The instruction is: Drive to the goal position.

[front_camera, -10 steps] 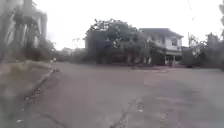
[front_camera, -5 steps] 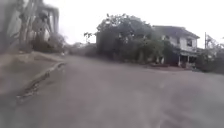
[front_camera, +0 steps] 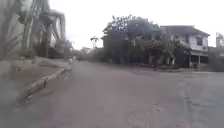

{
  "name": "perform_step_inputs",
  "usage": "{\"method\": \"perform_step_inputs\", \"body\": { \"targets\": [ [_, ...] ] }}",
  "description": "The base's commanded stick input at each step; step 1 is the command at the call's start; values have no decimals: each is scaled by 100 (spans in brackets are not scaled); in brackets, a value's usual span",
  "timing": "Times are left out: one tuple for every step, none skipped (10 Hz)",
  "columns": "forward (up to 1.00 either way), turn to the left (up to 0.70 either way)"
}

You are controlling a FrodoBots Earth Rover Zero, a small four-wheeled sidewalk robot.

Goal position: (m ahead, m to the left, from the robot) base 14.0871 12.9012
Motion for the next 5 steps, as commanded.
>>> {"method": "perform_step_inputs", "body": {
  "targets": [
    [100,0],
    [100,0],
    [100,0],
    [100,0],
    [100,0]
  ]
}}
